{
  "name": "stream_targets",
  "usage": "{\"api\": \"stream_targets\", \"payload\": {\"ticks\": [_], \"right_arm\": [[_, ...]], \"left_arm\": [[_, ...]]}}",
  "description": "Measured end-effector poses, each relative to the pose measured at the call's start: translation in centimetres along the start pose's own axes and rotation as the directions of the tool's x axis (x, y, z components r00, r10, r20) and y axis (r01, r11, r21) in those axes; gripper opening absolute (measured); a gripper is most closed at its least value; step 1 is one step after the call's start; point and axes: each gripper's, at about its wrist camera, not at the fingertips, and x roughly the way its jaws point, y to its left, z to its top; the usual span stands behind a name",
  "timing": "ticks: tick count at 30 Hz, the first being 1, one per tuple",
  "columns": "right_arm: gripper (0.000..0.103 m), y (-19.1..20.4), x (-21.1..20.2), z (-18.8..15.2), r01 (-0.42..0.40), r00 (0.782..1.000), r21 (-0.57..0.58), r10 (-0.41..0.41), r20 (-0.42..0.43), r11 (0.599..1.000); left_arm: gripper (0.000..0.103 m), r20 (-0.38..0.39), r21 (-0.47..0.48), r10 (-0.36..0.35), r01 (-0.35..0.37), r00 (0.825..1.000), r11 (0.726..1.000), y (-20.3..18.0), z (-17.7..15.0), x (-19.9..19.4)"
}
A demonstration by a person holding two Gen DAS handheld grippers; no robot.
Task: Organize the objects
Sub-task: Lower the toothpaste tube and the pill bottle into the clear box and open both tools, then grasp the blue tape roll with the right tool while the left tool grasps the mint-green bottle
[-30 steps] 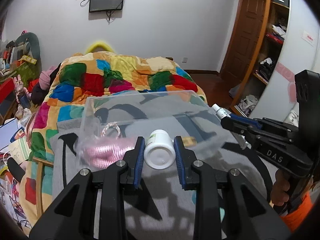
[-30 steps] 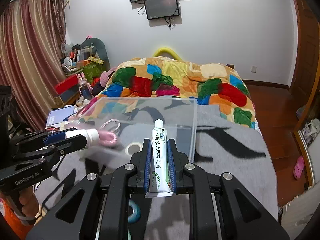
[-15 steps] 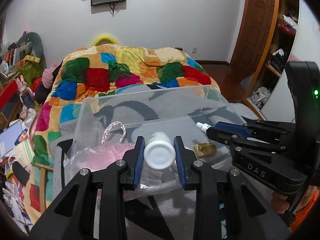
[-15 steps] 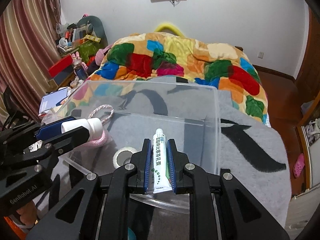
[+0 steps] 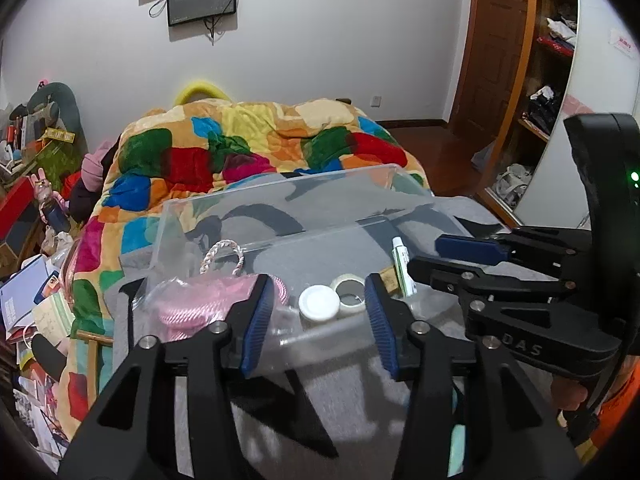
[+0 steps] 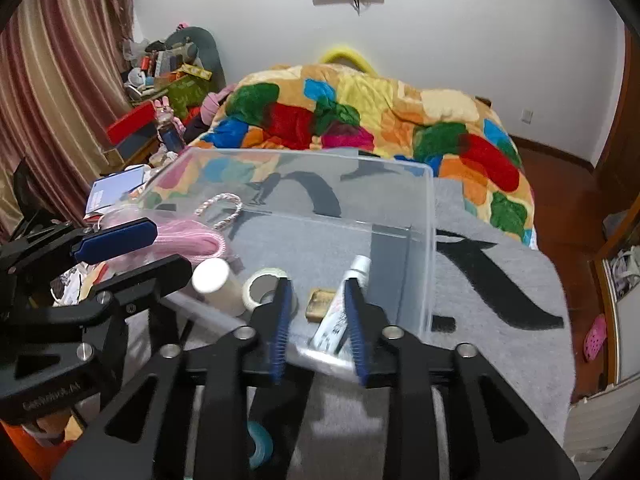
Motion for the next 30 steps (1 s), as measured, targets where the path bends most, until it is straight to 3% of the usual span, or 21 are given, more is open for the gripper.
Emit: {"api": "stream_targets", "payload": {"ticks": [9,13,22,25,30], "right_arm": [[0.043,0.9,-4.5,-2.4,-0.034,0.997,-0.023,0.035,0.064,0.999],[0.049,1.6,-5.1,-4.2,-0.056,0.997,-0.033,0.057,0.055,0.998],[0.049,4.1,-1.6,-8.4,-0.076,0.995,-0.086,0.070,-0.069,0.993],[0.036,4.0,-0.6,-9.3,-0.096,0.991,-0.078,0.088,-0.096,0.992],[0.036,3.0,-2.0,-9.7,-0.045,0.998,-0.062,0.042,-0.041,0.997]], "left_arm": [[0.071,0.051,-0.004,0.009,-0.009,0.999,1.000,0.3,-1.5,-3.3],[0.072,0.039,-0.002,0.012,-0.012,0.999,1.000,0.4,-3.2,-3.7],[0.072,-0.072,-0.012,-0.017,0.016,0.997,1.000,1.1,-7.5,-2.3],[0.072,-0.096,0.000,-0.040,0.041,0.995,0.999,0.2,-8.9,-2.3],[0.072,-0.119,0.022,-0.103,0.107,0.988,0.994,-2.0,-10.3,-2.6]]}}
